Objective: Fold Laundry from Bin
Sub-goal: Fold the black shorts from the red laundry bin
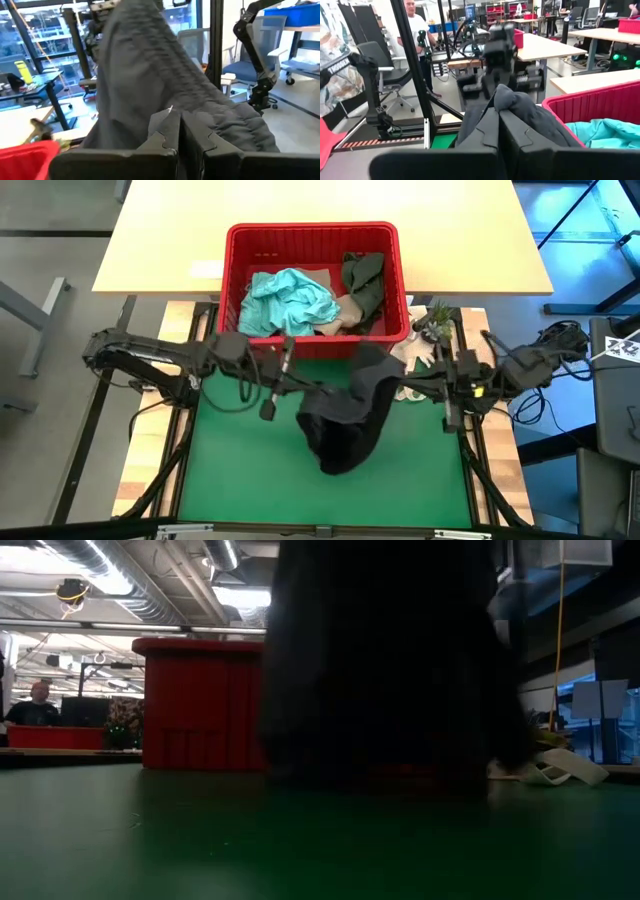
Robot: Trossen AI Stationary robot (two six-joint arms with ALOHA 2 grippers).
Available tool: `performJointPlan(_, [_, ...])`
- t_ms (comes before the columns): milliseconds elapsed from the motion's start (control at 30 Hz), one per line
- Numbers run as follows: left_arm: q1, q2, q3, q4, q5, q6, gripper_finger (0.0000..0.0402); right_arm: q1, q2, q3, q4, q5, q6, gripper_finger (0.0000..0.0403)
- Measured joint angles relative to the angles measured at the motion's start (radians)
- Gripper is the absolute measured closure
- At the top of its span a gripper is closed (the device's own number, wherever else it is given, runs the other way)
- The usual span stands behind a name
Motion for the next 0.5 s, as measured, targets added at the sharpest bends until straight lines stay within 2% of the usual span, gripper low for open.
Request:
performJointPlan(233, [-0.059,0.144,0.0,0.258,-0.028,0.0,0.0401,0.048,-0.051,0.0,0.007,0.055,-0.029,0.0402])
performJointPlan(500, [-0.083,0.228,0.0,0.364,-0.095,0.016,0.04,0.031,-0.077,0.0,0.006,0.048,-0.078,0.0402])
